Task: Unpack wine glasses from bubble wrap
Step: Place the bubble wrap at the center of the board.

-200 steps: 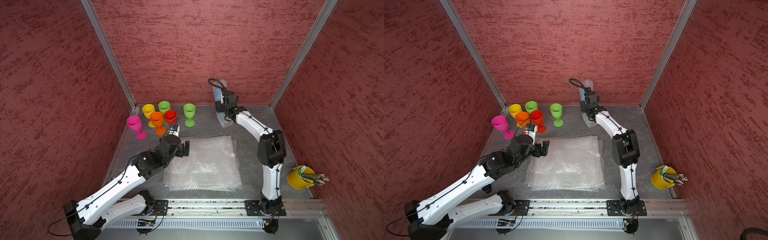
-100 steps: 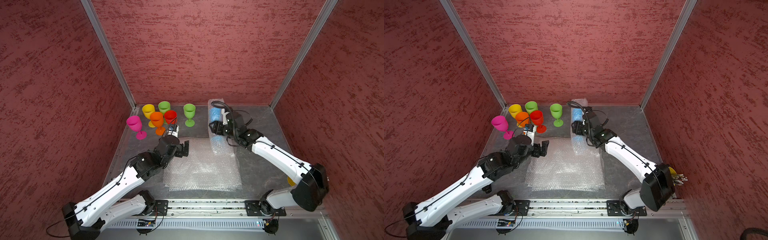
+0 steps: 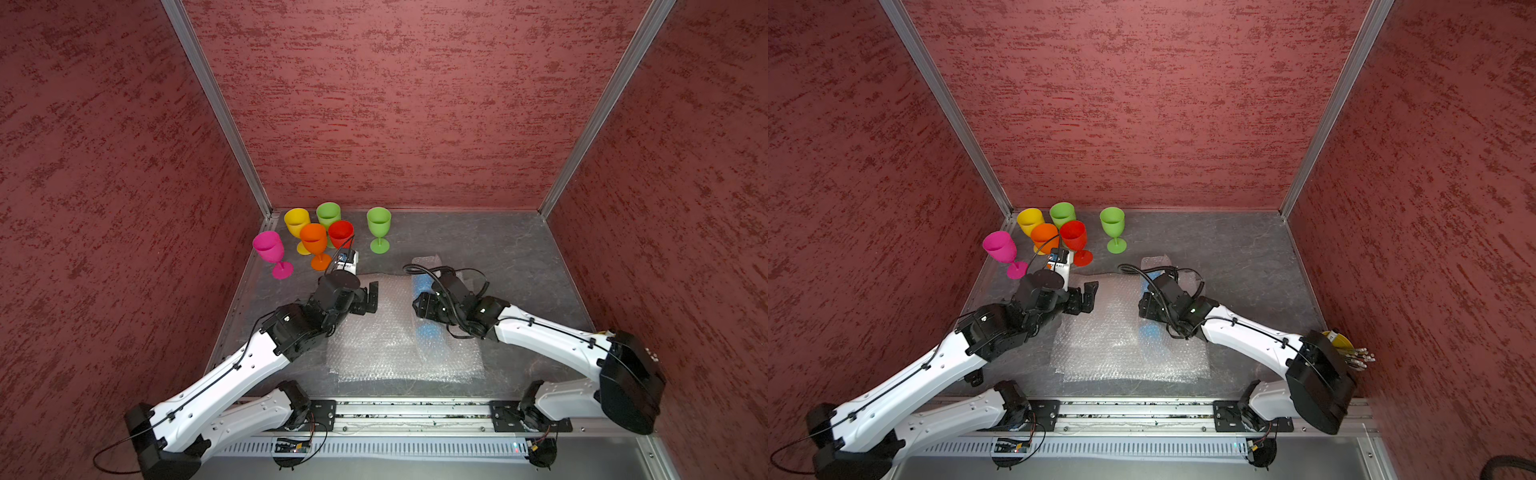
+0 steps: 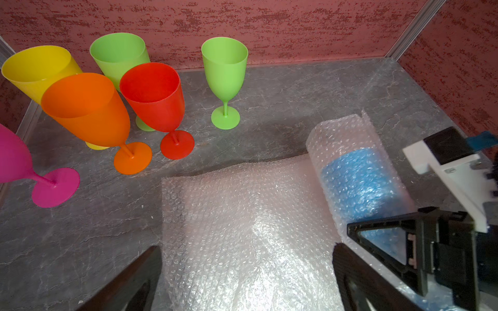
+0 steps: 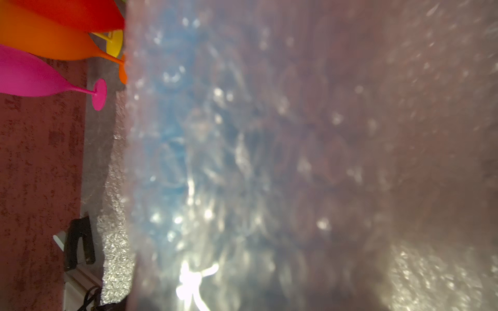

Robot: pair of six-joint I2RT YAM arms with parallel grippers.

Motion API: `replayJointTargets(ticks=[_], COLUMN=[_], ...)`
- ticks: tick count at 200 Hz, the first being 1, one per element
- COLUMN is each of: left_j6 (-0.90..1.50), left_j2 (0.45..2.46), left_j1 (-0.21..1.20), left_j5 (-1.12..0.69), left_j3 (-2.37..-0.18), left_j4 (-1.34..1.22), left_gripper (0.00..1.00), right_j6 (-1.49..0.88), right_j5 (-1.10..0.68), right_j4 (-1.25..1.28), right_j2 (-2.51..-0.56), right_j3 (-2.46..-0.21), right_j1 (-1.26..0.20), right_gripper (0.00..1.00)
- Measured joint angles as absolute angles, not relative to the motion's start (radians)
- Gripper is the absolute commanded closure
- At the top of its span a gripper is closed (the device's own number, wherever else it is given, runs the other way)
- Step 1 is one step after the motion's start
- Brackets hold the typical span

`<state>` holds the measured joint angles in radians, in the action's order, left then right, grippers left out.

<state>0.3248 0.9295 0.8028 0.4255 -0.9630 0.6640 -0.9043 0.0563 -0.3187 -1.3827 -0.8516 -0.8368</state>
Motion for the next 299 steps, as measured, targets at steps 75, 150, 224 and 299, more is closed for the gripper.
replayJointTargets(ticks=[75,150,224,299], left_j6=[0.325,0.330,0.408,0.577], left_j2=[0.935,0.957,1.089,1.293], left_j1=[0.804,0.804,0.805,0.810], left_j5=[0.424,0.396,0.249,-0.118], left_j3=[-0.963,-0.965,-1.003,-0.973], left_j4=[0.674,0.675,0.700,0.552], left_gripper=[0.00,0.00,0.00,0.10], right_j6=[-0.846,-0.724,-0.648,-0.627], right_j5=[0.093,0.185,0.221,0.212], right_j4=[-0.245,-0.344,-0.421,-0.401], right_j2=[-1.492,-1.346,-1.316,-1.248], right_j3=[-0.829,-0.830,-0.841,-0.839], right_j1=[-0.842,-0.842,-0.842,-0.840], right_gripper=[0.09,0.29,0.70,0.84])
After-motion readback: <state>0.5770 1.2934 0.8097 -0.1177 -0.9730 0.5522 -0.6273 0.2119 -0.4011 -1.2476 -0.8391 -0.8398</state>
